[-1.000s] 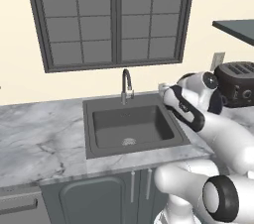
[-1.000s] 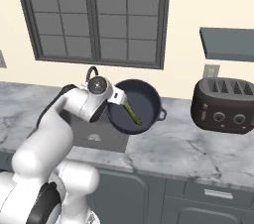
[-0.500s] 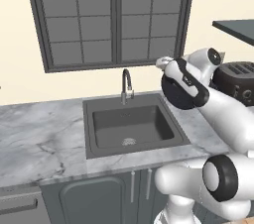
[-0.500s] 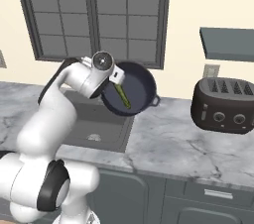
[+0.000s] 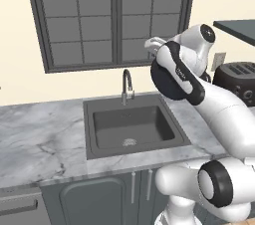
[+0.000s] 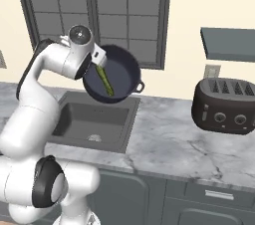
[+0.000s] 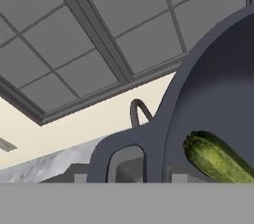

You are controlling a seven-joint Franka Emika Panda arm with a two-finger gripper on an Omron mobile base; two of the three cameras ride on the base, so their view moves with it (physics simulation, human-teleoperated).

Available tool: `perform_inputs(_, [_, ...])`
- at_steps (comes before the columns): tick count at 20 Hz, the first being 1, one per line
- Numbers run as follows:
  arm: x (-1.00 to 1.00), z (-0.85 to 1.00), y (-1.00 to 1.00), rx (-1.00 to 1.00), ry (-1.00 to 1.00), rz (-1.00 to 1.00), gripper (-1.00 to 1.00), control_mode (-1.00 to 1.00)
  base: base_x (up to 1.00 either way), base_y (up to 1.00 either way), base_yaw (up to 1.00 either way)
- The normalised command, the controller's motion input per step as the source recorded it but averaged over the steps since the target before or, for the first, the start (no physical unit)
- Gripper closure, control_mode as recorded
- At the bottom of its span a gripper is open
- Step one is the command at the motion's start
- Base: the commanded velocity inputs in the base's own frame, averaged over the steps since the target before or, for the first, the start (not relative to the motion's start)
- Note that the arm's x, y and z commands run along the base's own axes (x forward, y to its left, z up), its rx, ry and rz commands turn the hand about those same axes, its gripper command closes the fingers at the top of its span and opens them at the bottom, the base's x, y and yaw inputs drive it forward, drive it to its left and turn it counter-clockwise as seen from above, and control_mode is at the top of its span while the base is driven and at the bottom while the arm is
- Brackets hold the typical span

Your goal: Dump the squash from the pot into the sink. Then turn on the water and wash the squash. Then turn off the water and put the squash back in the pot.

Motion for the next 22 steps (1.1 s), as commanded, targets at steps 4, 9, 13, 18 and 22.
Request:
perform_inputs(4, [-0.26,0.37,0.92,0.06,0.0,0.02,1.0,-1.0,0.0,0.0,0.0])
perform_inputs(9, [-0.19,0.23,0.89,0.09,0.0,0.06,1.0,-1.0,0.0,0.0,0.0])
perform_inputs(13, [-0.06,0.06,0.76,0.12,0.0,0.07,1.0,-1.0,0.0,0.0,0.0])
perform_inputs(18, [0.0,0.0,0.66,0.13,0.0,0.09,1.0,-1.0,0.0,0.0,0.0])
perform_inputs(22, [0.0,0.03,0.65,0.14,0.0,0.1,1.0,-1.0,0.0,0.0,0.0])
